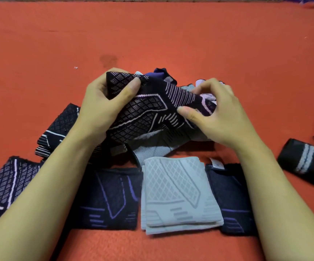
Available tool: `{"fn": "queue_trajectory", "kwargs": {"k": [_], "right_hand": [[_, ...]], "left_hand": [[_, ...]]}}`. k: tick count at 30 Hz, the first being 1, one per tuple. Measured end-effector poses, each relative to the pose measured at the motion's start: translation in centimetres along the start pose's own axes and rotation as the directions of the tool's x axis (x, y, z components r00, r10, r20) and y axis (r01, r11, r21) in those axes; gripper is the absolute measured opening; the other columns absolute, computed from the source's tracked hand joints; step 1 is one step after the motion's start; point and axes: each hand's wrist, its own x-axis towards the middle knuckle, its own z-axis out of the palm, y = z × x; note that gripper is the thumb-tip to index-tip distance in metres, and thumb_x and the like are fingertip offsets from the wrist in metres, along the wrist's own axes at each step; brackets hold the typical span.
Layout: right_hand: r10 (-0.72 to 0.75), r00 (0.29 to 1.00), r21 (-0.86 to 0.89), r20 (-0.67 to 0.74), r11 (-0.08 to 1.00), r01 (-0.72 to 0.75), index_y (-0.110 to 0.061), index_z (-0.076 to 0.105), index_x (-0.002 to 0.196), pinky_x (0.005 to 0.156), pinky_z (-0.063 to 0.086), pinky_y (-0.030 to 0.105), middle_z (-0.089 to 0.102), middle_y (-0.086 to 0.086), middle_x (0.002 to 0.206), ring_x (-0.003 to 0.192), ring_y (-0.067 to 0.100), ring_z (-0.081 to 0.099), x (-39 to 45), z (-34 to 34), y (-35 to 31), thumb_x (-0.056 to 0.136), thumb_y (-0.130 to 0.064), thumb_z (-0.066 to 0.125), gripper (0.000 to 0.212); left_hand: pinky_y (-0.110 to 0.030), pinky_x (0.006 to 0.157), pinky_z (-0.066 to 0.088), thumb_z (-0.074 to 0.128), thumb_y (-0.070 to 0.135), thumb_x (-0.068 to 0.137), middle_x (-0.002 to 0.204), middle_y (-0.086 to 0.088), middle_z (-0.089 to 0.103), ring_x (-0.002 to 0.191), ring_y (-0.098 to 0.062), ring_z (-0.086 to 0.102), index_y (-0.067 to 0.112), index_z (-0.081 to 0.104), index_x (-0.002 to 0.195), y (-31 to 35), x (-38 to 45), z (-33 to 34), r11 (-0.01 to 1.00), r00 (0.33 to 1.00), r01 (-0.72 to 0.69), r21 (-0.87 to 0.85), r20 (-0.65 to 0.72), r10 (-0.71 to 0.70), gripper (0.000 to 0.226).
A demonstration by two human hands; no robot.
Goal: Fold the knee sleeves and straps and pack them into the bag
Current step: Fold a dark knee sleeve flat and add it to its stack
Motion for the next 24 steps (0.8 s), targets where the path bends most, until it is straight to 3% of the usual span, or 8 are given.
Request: {"fn": "queue_trajectory", "kwargs": {"k": [3,6,11,13,15,19,22,24], "right_hand": [[-0.079,0.995,-0.013,0.059,0.997,0.080,-0.032,0.066,0.108,0.083,0.051,0.037,0.071,-0.016,0.088,0.079,0.009,0.064,-0.3,0.4,-0.9,0.081,-0.064,0.073,0.043],[-0.099,0.993,0.127,0.065,0.988,0.090,-0.023,0.067,0.079,0.057,0.041,0.030,0.061,-0.013,0.063,0.058,0.001,0.050,-0.3,0.9,-1.3,0.093,-0.042,0.074,0.025],[0.062,0.998,0.468,0.017,0.882,-0.063,-0.013,0.072,0.099,0.074,0.052,0.048,0.072,0.013,0.091,0.080,0.013,0.061,0.2,1.2,-1.2,0.103,-0.035,0.062,0.025],[0.145,0.989,0.558,-0.025,0.823,-0.106,-0.020,0.072,0.097,0.081,0.053,0.049,0.073,-0.007,0.090,0.087,0.012,0.065,0.3,1.4,-1.0,0.104,-0.034,0.060,0.020],[0.217,0.976,0.634,-0.007,0.756,-0.163,-0.022,0.070,0.097,0.088,0.055,0.055,0.073,-0.008,0.093,0.090,0.017,0.067,0.5,1.7,-0.8,0.105,-0.033,0.059,0.018],[0.275,0.944,0.761,0.183,0.568,-0.313,-0.007,0.061,0.133,0.098,0.058,0.046,0.074,0.011,0.122,0.108,0.023,0.073,0.8,1.9,-0.6,0.104,-0.023,0.061,0.033],[0.221,0.937,0.772,0.270,0.532,-0.348,-0.004,0.056,0.136,0.096,0.058,0.041,0.074,0.012,0.123,0.113,0.026,0.072,0.5,2.0,-1.1,0.106,-0.017,0.056,0.033],[0.195,0.932,0.755,0.307,0.546,-0.363,-0.007,0.055,0.137,0.100,0.057,0.043,0.072,0.012,0.128,0.119,0.028,0.069,0.4,2.0,-1.2,0.107,-0.020,0.054,0.033]], "left_hand": [[-0.028,0.070,0.058,0.074,0.034,0.093,0.084,0.004,0.075,0.075,-0.012,0.069,0.022,0.070,0.093,0.4,-0.2,0.4,0.985,0.995,0.099,-0.138,0.024,-0.096,0.012],[-0.030,0.078,0.061,0.065,0.026,0.098,0.097,-0.003,0.077,0.087,-0.016,0.074,0.013,0.071,0.109,0.7,0.1,0.5,0.897,0.963,0.267,-0.353,0.146,-0.229,0.018],[-0.039,0.107,0.051,0.052,0.046,0.102,0.122,-0.012,0.070,0.114,-0.028,0.066,0.006,0.069,0.122,-0.2,0.6,0.1,0.543,0.858,0.509,-0.668,0.336,-0.390,0.048],[-0.048,0.122,0.034,0.049,0.059,0.100,0.144,-0.015,0.054,0.135,-0.029,0.050,0.000,0.054,0.142,-0.7,0.6,0.0,0.561,0.828,0.561,-0.609,0.431,-0.360,0.073],[-0.052,0.120,0.039,0.054,0.060,0.093,0.156,-0.010,0.050,0.142,-0.031,0.051,0.003,0.045,0.152,-1.1,0.5,0.0,0.624,0.800,0.593,-0.508,0.459,-0.386,0.083],[-0.040,0.092,0.059,0.062,0.023,0.100,0.130,-0.006,0.071,0.109,-0.026,0.073,0.018,0.060,0.131,-1.2,0.0,1.4,0.836,0.854,0.475,-0.275,0.372,-0.363,0.032],[-0.032,0.069,0.061,0.063,0.009,0.099,0.116,-0.006,0.074,0.090,-0.019,0.074,0.024,0.049,0.142,-0.8,-0.4,2.5,0.898,0.909,0.369,-0.238,0.295,-0.296,0.048],[-0.040,0.076,0.063,0.066,0.005,0.099,0.120,-0.005,0.073,0.098,-0.018,0.073,0.025,0.042,0.149,-0.7,-0.6,2.7,0.941,0.935,0.277,-0.193,0.280,-0.218,0.058]]}}
